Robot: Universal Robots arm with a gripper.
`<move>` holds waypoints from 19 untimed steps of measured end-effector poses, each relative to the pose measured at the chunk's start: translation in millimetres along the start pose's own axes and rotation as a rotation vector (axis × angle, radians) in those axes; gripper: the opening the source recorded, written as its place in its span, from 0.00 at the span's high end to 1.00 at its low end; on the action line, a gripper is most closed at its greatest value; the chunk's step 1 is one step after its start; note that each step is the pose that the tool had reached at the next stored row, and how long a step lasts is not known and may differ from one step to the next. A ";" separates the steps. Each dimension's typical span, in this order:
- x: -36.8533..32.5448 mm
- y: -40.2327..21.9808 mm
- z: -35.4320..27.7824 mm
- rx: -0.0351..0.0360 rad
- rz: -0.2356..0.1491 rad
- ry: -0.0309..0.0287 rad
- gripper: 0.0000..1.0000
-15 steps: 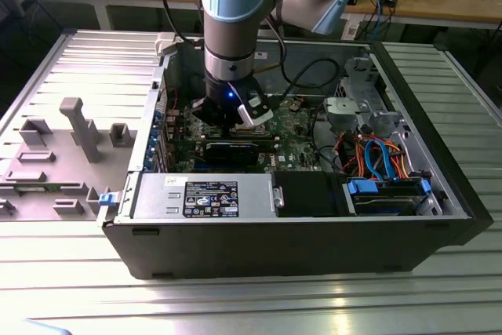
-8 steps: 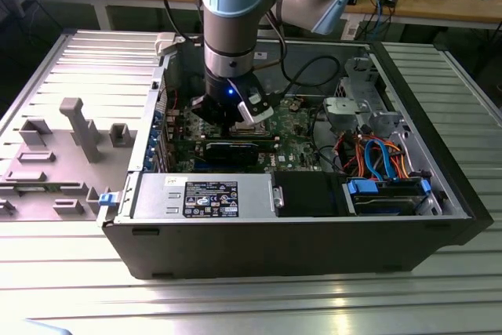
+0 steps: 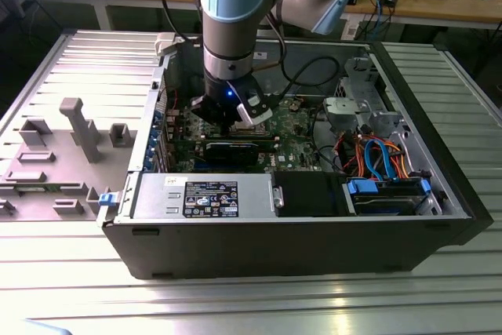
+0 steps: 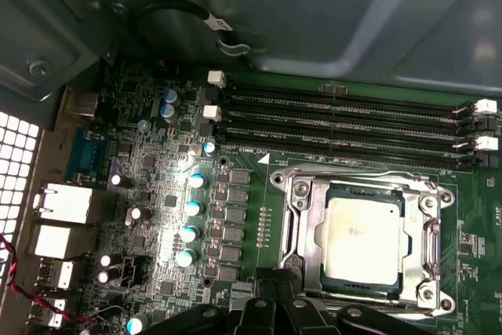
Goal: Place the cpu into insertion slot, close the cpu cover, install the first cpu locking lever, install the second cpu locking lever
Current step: 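Install the second cpu locking lever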
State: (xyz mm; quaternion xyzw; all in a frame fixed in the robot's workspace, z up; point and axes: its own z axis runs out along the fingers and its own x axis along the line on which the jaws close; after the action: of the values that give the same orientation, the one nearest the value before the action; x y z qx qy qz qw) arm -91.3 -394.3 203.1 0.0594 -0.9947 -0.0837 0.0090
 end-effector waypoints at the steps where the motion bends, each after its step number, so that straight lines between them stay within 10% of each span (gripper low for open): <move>1: 0.0 -0.1 0.6 -0.0030 0.000 -0.0002 0.89; 6: 0.3 -0.8 3.2 -0.0132 -0.003 -0.0008 0.89; 19: 0.4 3.8 -23.3 -0.0138 -0.003 -0.0012 0.89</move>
State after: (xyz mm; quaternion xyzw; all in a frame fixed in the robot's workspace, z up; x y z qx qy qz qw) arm -91.5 -394.5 226.7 0.0610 -0.9940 -0.0906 0.0087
